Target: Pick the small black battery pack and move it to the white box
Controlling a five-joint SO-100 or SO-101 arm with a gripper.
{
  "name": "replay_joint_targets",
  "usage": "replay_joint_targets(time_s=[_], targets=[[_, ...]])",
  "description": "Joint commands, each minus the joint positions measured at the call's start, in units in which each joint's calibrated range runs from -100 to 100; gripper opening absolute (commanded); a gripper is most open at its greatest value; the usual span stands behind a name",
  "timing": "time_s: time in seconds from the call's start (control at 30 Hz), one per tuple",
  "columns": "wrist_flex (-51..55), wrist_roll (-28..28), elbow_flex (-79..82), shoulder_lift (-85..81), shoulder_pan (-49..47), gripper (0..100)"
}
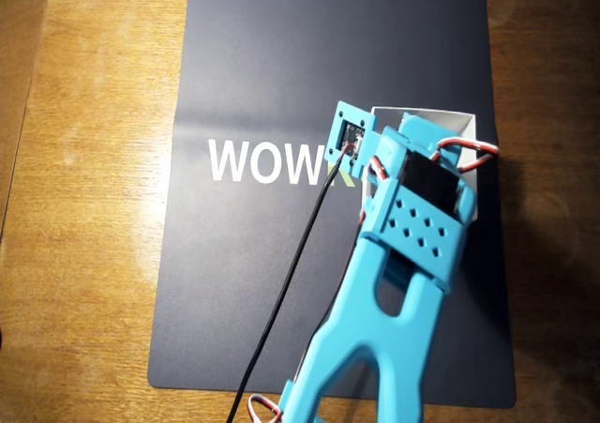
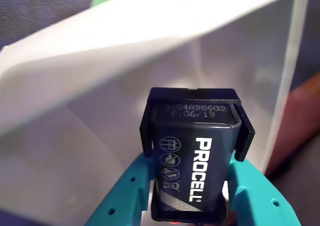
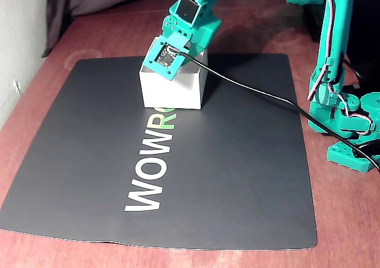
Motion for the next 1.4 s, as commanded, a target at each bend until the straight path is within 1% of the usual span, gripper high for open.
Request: replay_joint_targets(time_s=[0.0,0.13,0.3,0.37,0.73,0.83,0.93,1.13,1.2,1.37], targets=[[-0.95,0.09,-2.63,0.07,-0.21,8],[-0.69,0.09,-2.63,-0.10,-0.21,8],[-0.51,0.09,-2.63,-0.19,-0.21,18],[-0.43,-0.13,-2.63,-0.19,-0.21,20],[4.22,-0.18,-3.90,-0.72,-0.21,20],[4.22,-0.18,-3.81,-3.61,-0.92,20],[4.31,0.03,-3.81,-6.77,-4.20,20],[4.48,-0.24,-3.27,-13.52,-13.70,20],[6.76,-0.24,-3.18,-15.80,-17.46,20],[15.17,-0.35,-2.63,-21.06,-30.60,20]])
